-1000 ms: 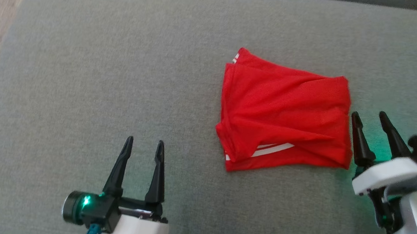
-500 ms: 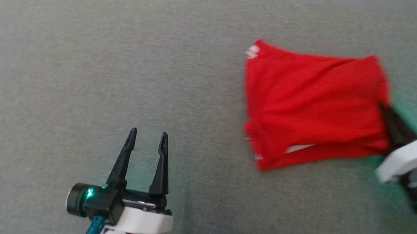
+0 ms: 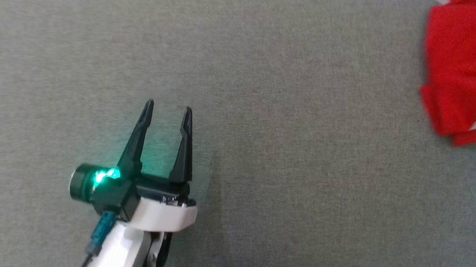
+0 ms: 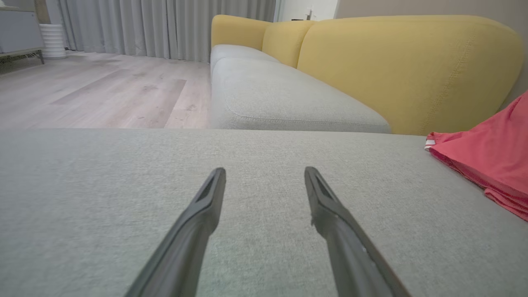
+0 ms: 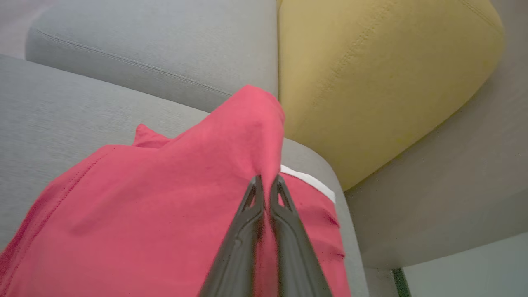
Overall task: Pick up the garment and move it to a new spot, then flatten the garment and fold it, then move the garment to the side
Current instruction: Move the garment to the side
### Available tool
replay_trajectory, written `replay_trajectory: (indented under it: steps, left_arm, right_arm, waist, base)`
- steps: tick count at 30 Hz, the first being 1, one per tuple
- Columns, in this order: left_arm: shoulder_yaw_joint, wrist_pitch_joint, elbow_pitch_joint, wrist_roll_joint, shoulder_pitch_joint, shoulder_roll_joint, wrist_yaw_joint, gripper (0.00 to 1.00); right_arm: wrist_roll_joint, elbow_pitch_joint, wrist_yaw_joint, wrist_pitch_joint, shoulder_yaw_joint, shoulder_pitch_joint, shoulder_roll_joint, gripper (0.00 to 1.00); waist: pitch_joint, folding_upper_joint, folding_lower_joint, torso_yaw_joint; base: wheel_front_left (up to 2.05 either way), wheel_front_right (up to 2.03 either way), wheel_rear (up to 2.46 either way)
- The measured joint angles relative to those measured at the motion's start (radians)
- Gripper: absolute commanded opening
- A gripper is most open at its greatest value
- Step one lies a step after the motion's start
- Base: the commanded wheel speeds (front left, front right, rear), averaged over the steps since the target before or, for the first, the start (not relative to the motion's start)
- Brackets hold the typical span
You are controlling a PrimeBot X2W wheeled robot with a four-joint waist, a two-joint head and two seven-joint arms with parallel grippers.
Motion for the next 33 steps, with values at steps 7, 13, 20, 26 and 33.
replay_trajectory:
  steps: [7,13,20,26,33]
  left_arm:
    - [0.014,0.000,-0.043,-0.029,-0.050,0.000,-0.006,1.00]
    - [0.013,0.000,-0.042,-0.026,-0.060,-0.001,-0.018,1.00]
    - [0.013,0.000,-0.034,-0.036,-0.049,-0.001,-0.034,1.00]
    - [0.026,0.000,-0.026,-0.037,0.002,-0.001,-0.028,1.00]
    - [0.047,0.000,-0.021,-0.050,0.072,-0.001,-0.025,1.00]
  right_arm:
    - [-0.030,0.020,0.000,0.004,-0.090,-0.023,-0.088,0.00]
    - [-0.101,0.004,0.001,0.016,-0.122,-0.038,-0.085,0.92]
    - [-0.229,-0.009,0.001,-0.014,-0.123,-0.038,0.018,1.00]
    - [-0.237,-0.041,0.001,-0.064,-0.009,-0.022,0.199,1.00]
    - [-0.186,0.033,0.001,-0.248,0.156,0.101,0.410,1.00]
  waist:
    - [0.083,0.0000,0.0001,-0.025]
    - [0.109,0.0000,0.0001,-0.024]
    - [0.053,0.0000,-0.0001,-0.018]
    - [-0.030,0.0000,-0.0002,-0.008]
    - [-0.143,0.0000,-0.0003,0.021]
  base:
    - [0.00,0.00,0.00]
    - [0.00,0.00,0.00]
    - [0.00,0.00,0.00]
    - [0.00,0.00,0.00]
    - [0.00,0.00,0.00]
